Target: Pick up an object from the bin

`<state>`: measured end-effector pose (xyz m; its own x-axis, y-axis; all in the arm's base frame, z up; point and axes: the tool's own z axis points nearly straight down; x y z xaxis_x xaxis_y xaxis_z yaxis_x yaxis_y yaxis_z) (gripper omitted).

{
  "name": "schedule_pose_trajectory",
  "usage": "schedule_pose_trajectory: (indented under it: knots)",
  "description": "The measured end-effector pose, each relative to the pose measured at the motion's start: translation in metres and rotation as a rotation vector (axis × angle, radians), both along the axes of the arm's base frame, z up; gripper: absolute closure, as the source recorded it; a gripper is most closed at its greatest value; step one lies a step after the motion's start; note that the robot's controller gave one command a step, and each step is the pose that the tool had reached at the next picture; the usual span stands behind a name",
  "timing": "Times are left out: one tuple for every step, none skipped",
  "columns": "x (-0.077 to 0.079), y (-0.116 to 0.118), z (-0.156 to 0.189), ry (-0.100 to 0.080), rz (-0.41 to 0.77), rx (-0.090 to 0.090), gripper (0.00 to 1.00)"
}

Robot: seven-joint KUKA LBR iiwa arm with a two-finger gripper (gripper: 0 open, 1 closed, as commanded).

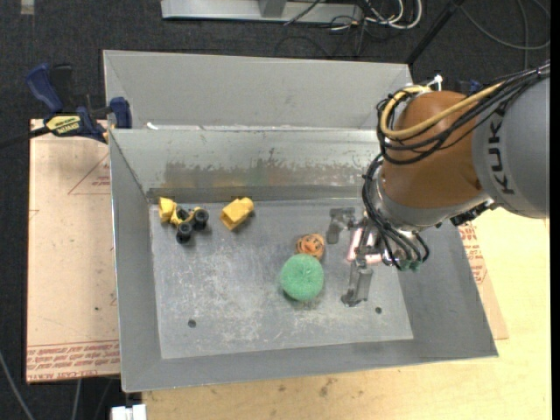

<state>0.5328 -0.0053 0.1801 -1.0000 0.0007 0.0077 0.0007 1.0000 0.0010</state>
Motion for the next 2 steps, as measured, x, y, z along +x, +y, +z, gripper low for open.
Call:
schedule_pose_trajectory:
  knots:
    - [0.001, 0.000, 0.004, -0.008, 0.000, 0.000, 0.00]
    - [-0.002, 0.012, -0.042, -0.013, 0.070, 0.000, 0.00]
